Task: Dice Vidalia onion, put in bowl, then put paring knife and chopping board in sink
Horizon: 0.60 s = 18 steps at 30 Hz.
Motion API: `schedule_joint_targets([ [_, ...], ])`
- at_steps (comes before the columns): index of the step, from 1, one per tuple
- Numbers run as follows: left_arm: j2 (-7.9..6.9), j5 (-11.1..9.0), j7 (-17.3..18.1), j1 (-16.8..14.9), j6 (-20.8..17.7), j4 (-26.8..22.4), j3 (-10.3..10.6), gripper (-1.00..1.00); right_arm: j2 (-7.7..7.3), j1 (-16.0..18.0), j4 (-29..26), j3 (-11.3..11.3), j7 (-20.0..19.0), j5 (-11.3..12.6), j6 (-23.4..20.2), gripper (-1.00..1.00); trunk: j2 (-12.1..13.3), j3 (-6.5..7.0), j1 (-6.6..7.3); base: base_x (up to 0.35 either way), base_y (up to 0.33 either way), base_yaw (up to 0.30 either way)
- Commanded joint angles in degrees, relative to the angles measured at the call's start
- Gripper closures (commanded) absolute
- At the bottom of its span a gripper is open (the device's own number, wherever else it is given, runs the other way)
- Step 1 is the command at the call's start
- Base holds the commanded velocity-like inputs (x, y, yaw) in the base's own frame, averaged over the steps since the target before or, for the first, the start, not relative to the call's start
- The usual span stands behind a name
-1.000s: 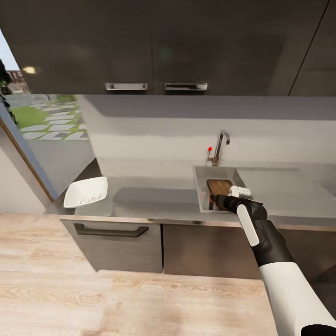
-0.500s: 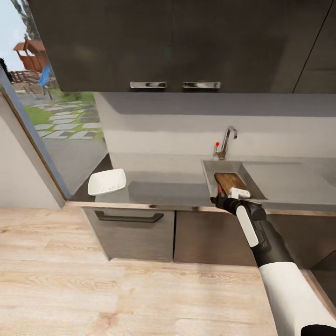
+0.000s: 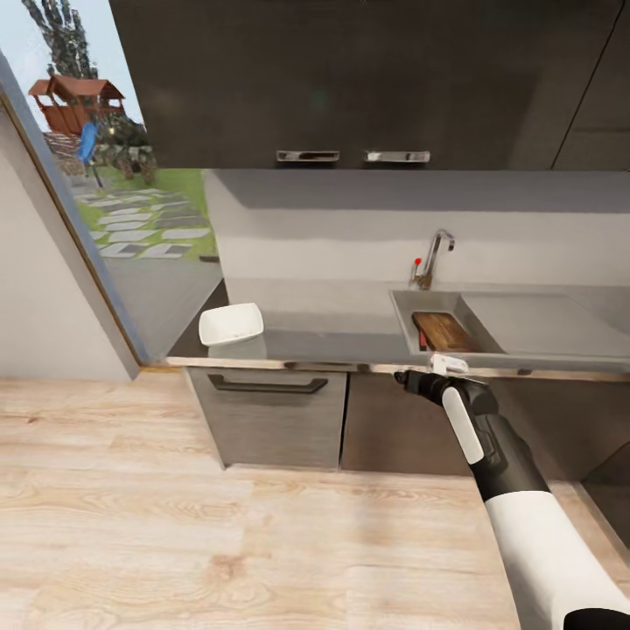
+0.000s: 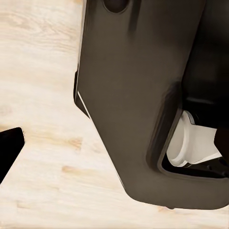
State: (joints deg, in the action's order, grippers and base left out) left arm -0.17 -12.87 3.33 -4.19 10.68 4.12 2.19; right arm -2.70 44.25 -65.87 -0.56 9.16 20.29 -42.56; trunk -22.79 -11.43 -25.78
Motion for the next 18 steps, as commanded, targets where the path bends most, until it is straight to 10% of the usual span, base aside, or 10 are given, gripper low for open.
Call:
schedule_joint_targets([
  [1, 0.0, -0.6, 0.4, -0.1, 0.4, 0.3, 0.3, -1.0, -0.02, 0.1, 0.1, -0.1, 0.5, 0.6, -0.2, -1.0, -0.1, -0.12, -0.01, -0.274, 0.195, 0.0],
  [12, -0.07, -0.5, 0.3, -0.1, 0.5, 0.3, 0.2, -1.0, -0.03, 0.1, 2.4, -0.1, 0.5, 0.5, 1.3, -1.0, -0.1, -0.12, -0.01, -0.241, 0.07, 0.0],
  [18, -0.21, -0.4, 0.3, -0.1, 0.6, 0.0, 0.0, -1.0, -0.08, 0.1, 14.5, -0.1, 0.5, 0.0, 14.3, -1.0, -0.1, -0.12, -0.01, -0.033, 0.001, 0.0],
])
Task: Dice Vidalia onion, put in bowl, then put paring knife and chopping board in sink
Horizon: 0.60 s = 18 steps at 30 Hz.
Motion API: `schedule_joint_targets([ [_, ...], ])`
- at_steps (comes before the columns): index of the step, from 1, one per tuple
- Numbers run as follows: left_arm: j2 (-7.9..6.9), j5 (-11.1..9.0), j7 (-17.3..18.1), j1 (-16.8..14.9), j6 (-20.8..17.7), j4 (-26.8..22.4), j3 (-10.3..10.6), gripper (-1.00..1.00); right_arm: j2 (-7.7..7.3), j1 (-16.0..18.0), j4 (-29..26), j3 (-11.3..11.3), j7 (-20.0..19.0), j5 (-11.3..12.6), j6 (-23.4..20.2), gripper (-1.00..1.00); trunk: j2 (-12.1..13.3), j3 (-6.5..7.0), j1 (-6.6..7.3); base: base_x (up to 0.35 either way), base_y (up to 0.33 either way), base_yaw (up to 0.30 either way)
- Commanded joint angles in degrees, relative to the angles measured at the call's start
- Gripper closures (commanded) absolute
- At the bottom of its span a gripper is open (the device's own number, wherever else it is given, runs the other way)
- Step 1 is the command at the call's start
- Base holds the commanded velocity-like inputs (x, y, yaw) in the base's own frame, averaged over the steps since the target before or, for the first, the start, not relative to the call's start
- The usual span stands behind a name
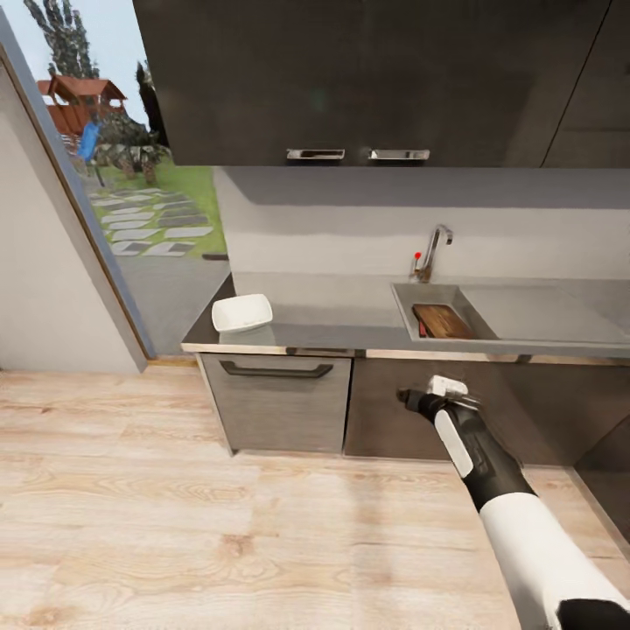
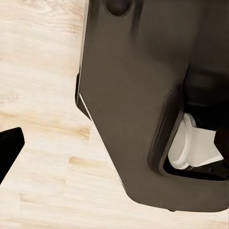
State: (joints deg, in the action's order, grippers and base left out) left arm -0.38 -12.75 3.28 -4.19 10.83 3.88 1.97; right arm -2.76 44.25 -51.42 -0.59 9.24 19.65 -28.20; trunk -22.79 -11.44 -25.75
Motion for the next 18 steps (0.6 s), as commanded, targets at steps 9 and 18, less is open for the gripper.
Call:
schedule_joint_targets([
  [9, -1.12, -0.5, -5.8, -0.1, 0.2, -14.1, -0.1, -1.0, 2.82, -0.3, 46.3, -0.5, 0.1, -12.4, 50.6, -1.0, -0.1, -0.11, -0.03, -0.002, 0.0, 0.0],
  [18, -3.49, -0.5, -13.5, -0.1, 0.4, -25.8, -0.1, -1.0, 2.23, -14.6, 50.4, -0.5, -3.9, -13.4, 58.0, -1.0, -0.1, -0.11, -0.03, 0.0, 0.0, 0.0],
])
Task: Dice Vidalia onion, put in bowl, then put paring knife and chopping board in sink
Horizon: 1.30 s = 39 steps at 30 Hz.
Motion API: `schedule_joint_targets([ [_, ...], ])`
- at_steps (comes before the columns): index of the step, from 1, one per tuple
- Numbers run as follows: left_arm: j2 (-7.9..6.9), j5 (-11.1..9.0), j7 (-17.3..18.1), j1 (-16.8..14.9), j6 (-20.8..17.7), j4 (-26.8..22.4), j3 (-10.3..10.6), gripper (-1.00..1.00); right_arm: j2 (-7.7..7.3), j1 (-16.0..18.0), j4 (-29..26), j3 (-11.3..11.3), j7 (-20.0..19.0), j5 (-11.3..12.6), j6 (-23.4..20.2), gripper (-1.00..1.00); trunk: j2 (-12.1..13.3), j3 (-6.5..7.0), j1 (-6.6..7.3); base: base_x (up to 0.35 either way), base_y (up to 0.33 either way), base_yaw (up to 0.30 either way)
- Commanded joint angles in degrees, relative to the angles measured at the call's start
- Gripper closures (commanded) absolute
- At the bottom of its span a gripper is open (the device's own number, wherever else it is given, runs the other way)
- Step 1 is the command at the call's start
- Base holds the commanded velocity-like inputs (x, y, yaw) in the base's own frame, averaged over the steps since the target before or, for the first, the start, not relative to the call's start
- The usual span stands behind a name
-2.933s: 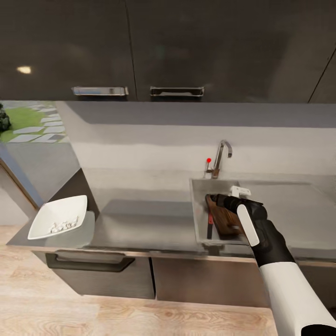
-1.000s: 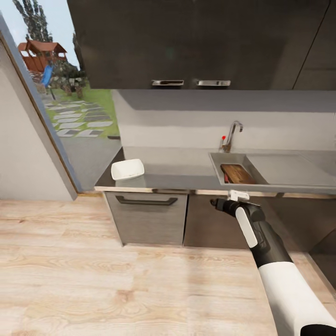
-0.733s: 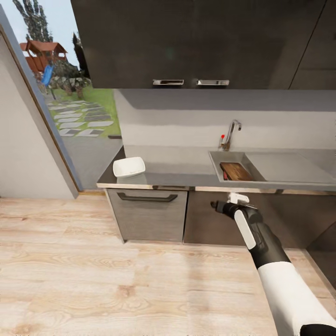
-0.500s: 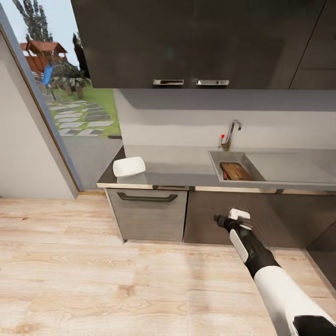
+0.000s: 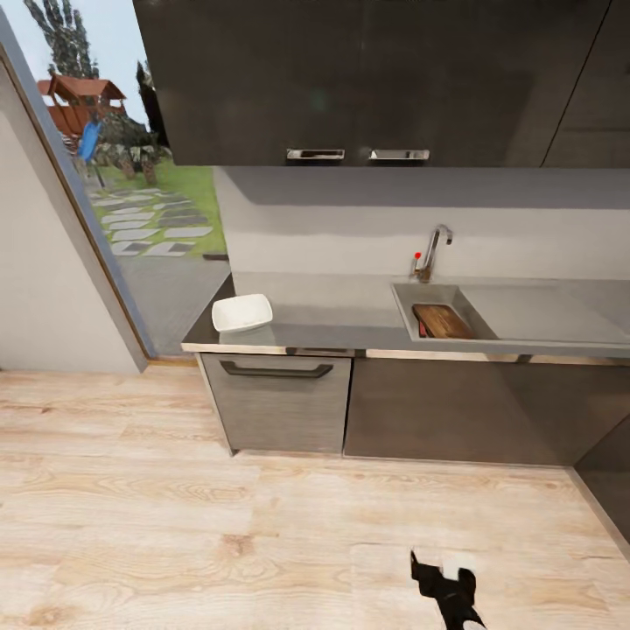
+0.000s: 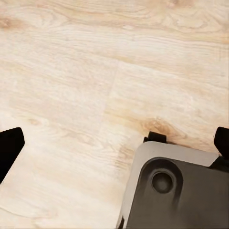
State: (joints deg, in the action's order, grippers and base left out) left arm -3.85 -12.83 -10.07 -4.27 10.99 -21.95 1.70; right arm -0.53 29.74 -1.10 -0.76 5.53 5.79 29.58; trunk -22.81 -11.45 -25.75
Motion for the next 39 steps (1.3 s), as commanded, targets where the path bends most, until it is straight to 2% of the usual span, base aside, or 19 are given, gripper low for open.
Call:
schedule_joint_targets([
  [1, -0.18, -0.4, -0.2, 0.0, 0.2, -0.3, 0.2, -1.0, -0.45, -1.9, 0.1, -0.3, -0.3, 0.5, 0.5, -1.0, -0.1, -0.09, -0.03, 0.0, 0.0, 0.0],
  [4, -0.62, -0.4, -0.3, 0.0, 0.2, -0.4, 0.2, -1.0, -1.58, -5.8, 0.1, -0.3, -1.1, 0.5, 3.5, -1.0, -0.1, -0.09, -0.03, 0.0, 0.0, 0.0],
  [5, -0.67, -0.3, -0.4, 0.0, 0.3, -0.9, 0.2, -1.0, -1.67, -7.0, 0.0, -0.3, -1.7, 0.6, 7.2, -1.0, -0.1, -0.09, -0.03, 0.0, 0.0, 0.0],
  [8, -0.28, -0.2, -0.4, 0.0, 0.0, -3.9, 0.2, -1.0, -1.4, -7.5, -0.3, 0.0, -1.5, 0.9, 9.2, -1.0, -0.1, -0.09, -0.03, 0.0, 0.0, 0.0],
  [13, 0.2, -0.2, -0.5, 0.0, 0.0, -6.0, 0.3, -1.0, -1.24, -7.6, -0.6, 0.3, -1.4, 1.1, 9.9, -1.0, -0.1, -0.09, -0.03, 0.0, 0.0, 0.0],
  [17, 0.57, -0.2, -0.5, 0.0, 0.5, -3.0, 0.3, -1.0, -1.43, -7.7, -0.5, 0.2, -1.4, 1.2, 10.4, -1.0, -0.1, 0.06, -0.03, 0.0, 0.0, 0.0],
  [21, 0.65, -0.2, -0.4, 0.0, 5.4, -0.5, 0.4, -1.0, -1.22, -7.7, -0.5, 0.2, -1.5, 1.2, 10.6, -1.0, -0.1, 0.38, -0.03, 0.0, 0.0, 0.0],
  [24, 0.57, -0.2, -0.4, 0.0, 7.0, 0.5, 0.4, -1.0, -1.16, -7.7, -0.4, 0.2, -1.5, 1.2, 10.7, -1.0, -0.1, 0.65, -0.03, 0.0, 0.0, 0.0],
  [39, 0.54, -0.2, -0.5, 0.0, 7.7, 0.9, 0.4, -1.0, -1.21, -7.7, -0.4, 0.2, -1.5, 1.2, 10.7, -1.0, -0.1, 2.01, -0.03, 0.0, 0.0, 0.0],
])
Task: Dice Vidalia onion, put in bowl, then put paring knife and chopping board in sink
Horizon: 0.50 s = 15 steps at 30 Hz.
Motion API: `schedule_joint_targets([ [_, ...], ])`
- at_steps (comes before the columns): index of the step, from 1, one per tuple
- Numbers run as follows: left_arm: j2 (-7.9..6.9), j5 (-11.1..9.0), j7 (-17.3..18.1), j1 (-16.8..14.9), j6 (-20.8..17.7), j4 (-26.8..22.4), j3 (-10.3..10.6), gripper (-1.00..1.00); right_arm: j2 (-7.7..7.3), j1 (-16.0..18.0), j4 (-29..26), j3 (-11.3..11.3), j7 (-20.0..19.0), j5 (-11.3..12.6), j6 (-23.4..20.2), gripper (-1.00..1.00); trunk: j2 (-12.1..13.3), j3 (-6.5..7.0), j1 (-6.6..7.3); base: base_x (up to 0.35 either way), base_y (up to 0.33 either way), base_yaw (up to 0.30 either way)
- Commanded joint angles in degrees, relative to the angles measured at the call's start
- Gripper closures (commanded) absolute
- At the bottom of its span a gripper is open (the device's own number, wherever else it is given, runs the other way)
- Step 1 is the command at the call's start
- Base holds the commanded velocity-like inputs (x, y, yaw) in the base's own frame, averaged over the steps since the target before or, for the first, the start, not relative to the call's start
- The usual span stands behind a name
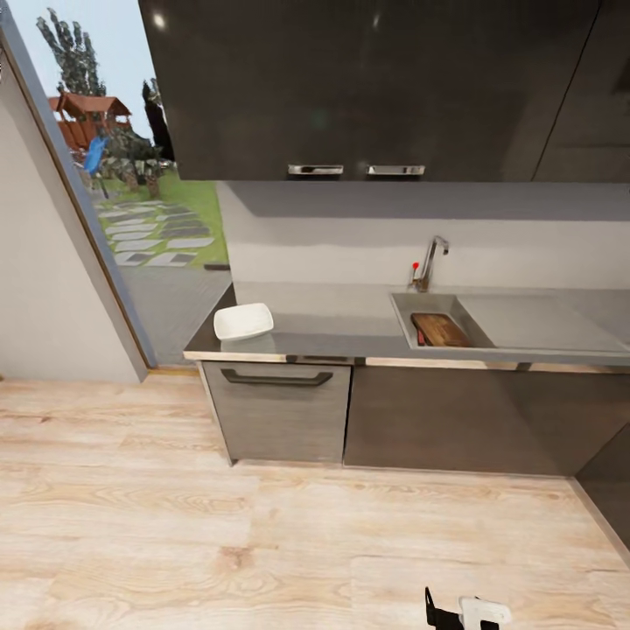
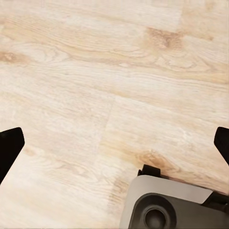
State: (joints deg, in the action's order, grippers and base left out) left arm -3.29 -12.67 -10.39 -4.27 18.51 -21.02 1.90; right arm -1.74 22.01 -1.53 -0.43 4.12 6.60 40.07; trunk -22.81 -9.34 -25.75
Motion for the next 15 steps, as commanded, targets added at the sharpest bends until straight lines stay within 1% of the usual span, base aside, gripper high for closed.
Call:
schedule_joint_targets([
  [1, -0.03, -0.3, -0.2, 0.0, 0.2, 0.0, 0.2, -1.0, 0.0, 0.1, 0.0, -0.1, -0.1, 0.3, 0.2, -1.0, -0.1, -0.02, -0.03, 0.0, 0.0, 0.0],
  [15, -0.02, -0.3, -0.2, 0.0, 0.1, 0.0, 0.2, -1.0, -0.01, 0.0, 0.0, -0.1, -0.1, 0.3, 0.2, -1.0, -0.1, 1.25, -0.03, 0.0, 0.0, 0.0],
])
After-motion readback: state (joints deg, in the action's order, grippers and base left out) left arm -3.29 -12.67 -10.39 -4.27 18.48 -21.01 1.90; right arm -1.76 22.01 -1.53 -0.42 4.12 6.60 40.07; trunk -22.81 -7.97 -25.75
